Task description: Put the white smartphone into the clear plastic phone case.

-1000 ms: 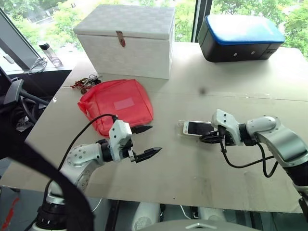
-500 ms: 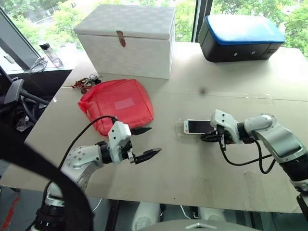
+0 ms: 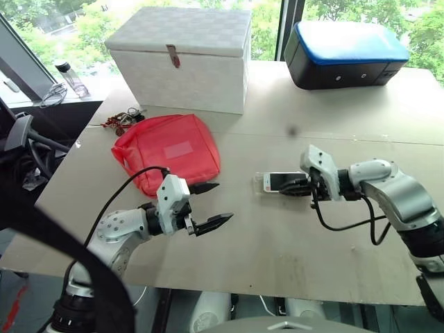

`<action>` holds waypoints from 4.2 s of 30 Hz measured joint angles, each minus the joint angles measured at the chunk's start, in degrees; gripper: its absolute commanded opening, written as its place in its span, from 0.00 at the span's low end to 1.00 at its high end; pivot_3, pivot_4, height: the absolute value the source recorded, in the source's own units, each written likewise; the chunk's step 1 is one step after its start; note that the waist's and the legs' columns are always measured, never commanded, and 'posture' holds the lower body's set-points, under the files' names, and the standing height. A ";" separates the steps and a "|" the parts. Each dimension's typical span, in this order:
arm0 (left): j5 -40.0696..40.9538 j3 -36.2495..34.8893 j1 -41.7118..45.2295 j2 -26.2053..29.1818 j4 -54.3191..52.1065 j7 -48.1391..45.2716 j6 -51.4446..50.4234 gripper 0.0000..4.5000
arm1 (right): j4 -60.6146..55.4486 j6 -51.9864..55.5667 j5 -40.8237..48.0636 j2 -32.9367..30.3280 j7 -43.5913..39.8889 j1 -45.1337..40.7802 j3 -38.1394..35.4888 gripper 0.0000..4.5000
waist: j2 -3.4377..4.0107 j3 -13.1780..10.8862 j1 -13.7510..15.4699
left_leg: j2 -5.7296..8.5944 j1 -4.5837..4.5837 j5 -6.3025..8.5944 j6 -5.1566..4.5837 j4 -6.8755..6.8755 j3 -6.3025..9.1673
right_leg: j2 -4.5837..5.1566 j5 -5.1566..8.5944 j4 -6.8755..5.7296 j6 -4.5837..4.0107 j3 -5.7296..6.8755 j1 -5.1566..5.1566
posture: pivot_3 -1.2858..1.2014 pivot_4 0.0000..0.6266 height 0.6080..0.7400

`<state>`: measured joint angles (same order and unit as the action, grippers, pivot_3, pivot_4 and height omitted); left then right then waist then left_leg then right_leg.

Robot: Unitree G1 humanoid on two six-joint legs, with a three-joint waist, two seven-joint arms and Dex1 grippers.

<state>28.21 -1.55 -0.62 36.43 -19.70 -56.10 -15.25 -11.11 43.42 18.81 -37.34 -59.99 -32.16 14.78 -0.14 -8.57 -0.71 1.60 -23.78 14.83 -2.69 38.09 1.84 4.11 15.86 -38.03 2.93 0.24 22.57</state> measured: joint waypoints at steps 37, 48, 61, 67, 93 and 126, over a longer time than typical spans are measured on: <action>-5.78 5.02 6.50 -3.68 3.49 7.67 -4.05 1.00 | 6.41 -6.31 -6.12 5.59 3.26 1.62 -2.71 0.02 | 0.06 0.23 0.36 | 0.01 0.71 0.03 -0.03 -0.33 0.00 | 0.08 0.01 0.16 -0.03 -0.03 -0.64 | 0.52 0.24 1.00; -12.52 11.98 18.41 -7.13 18.77 6.29 -3.98 0.02 | -8.84 5.30 -7.04 -1.37 18.47 9.98 -13.13 0.00 | 0.04 0.23 1.31 | 0.07 -0.06 -0.18 0.27 -0.39 -0.08 | -0.02 0.01 0.15 0.02 -0.04 0.16 | 0.52 0.24 1.00; -16.88 15.59 23.86 -9.77 24.01 3.85 -3.49 0.02 | -17.88 12.98 -9.26 -5.53 24.24 16.30 -11.00 0.00 | 0.02 0.22 1.44 | 0.07 -0.06 -0.16 0.22 -0.12 -0.08 | -0.11 0.03 0.06 0.06 -0.01 0.06 | 0.52 0.24 1.00; -18.51 17.67 25.53 -11.77 24.20 3.88 -4.68 0.02 | -19.05 14.06 -9.18 -7.26 24.22 17.72 -10.88 0.00 | 0.01 0.22 1.41 | 0.06 -0.06 -0.02 -0.01 0.12 -0.04 | -0.19 0.03 -0.04 0.07 0.03 -0.03 | 0.52 0.24 1.00; -20.36 19.29 29.39 -14.07 27.06 3.86 -6.69 0.02 | -16.05 8.76 -11.00 -4.08 20.67 11.67 1.04 0.00 | 0.00 0.22 0.85 | 0.02 0.05 -0.03 0.00 0.27 0.01 | -0.41 0.03 -0.35 0.07 0.03 -0.07 | 0.52 0.24 1.00; -20.42 18.92 29.99 -13.52 28.52 3.96 -5.38 0.02 | -7.67 6.33 -13.04 -10.58 19.96 9.13 -3.82 0.00 | 0.00 0.22 1.30 | 0.04 0.03 -0.04 0.00 0.31 -0.03 | -0.39 0.03 -0.41 0.06 -0.01 -0.02 | 0.52 0.24 1.00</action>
<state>7.78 17.37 29.37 22.90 8.82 -52.14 -20.63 -18.78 49.75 5.77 -47.93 -40.03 -23.04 10.96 -0.14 -8.35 0.59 1.64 -23.75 14.79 -2.69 38.40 1.81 3.72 15.88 -38.44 2.99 0.23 22.55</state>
